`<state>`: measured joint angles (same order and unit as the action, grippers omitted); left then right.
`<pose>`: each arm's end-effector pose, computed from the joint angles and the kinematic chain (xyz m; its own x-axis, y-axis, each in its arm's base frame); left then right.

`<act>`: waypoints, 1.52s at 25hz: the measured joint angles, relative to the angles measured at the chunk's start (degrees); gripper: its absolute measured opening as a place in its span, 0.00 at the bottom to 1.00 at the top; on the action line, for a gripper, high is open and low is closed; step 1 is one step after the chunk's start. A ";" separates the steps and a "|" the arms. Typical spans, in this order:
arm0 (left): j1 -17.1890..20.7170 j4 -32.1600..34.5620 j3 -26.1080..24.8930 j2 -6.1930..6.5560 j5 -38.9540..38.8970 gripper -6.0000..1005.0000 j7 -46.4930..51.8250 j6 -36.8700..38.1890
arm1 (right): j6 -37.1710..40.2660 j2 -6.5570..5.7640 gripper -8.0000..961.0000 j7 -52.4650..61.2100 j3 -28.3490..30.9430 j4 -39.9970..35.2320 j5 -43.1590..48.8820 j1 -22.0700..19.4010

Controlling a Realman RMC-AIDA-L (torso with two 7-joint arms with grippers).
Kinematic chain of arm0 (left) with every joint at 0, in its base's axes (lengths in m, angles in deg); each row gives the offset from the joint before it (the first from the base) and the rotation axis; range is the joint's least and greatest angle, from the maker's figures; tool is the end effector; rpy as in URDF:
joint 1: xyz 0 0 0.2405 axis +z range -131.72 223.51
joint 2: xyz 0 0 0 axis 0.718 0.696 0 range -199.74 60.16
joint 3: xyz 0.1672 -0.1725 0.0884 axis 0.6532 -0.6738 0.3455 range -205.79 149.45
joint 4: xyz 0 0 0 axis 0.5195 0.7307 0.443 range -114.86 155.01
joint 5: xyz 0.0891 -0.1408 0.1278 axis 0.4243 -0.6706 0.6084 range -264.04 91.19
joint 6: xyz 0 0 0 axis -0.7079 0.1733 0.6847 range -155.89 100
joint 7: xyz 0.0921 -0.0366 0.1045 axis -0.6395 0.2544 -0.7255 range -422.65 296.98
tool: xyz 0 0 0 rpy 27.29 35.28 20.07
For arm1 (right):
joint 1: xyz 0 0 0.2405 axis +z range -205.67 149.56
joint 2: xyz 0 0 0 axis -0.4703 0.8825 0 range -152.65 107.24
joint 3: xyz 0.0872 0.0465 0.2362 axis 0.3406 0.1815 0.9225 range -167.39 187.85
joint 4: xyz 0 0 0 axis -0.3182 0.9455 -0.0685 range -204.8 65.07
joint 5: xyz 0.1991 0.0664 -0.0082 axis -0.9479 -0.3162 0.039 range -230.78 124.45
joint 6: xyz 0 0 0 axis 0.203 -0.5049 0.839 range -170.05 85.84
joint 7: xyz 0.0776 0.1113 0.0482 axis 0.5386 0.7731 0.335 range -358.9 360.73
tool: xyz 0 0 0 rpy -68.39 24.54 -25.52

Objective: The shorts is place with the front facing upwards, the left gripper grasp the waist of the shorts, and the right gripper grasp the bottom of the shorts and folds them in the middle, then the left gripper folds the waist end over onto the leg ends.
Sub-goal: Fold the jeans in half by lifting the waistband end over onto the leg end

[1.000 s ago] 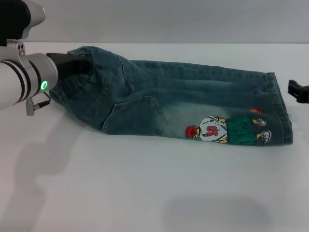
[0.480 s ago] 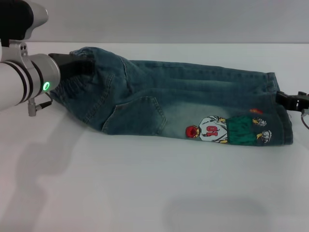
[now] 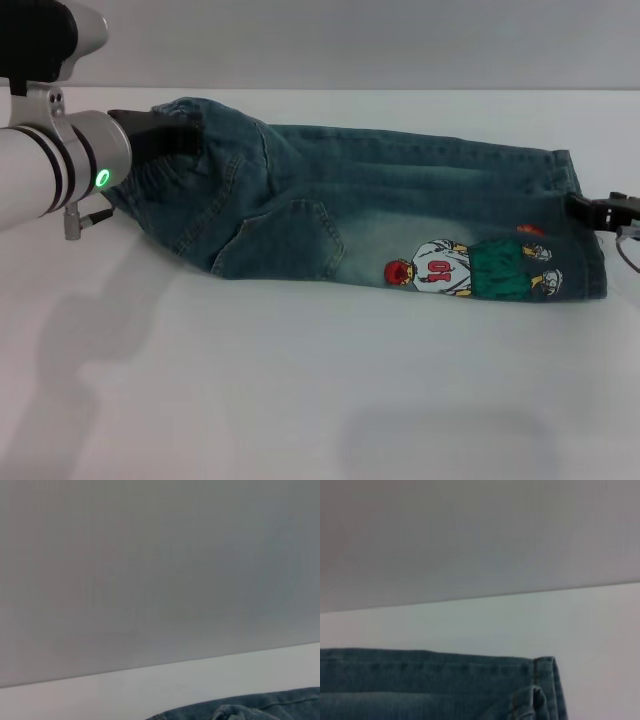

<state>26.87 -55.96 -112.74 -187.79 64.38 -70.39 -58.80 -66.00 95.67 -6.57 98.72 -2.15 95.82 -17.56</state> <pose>-0.2053 0.3918 -0.0042 0.6801 0.5202 0.5166 0.7138 -0.3092 -0.6284 0.3020 0.3573 0.0019 0.5141 -0.6175 -0.5953 -0.7863 -0.0622 -0.6147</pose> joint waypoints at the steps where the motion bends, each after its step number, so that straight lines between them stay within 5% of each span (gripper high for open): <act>1: -0.03 0.00 0.05 0.01 0.00 0.10 0.00 0.01 | 0.00 0.00 0.56 -0.12 0.01 -0.63 -0.01 0.54; 16: -0.32 0.01 0.20 -0.03 -0.43 0.10 0.00 0.06 | -0.19 0.14 0.52 -1.54 0.72 -5.58 -0.24 6.26; 38: -0.35 -1.02 1.76 0.06 -0.42 0.10 0.00 -0.09 | -1.61 0.18 0.47 -1.58 1.51 -8.17 -0.65 7.42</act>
<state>26.53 -56.98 -110.98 -187.74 63.96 -70.39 -58.89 -67.60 95.85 -8.15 100.23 -10.32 95.17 -10.14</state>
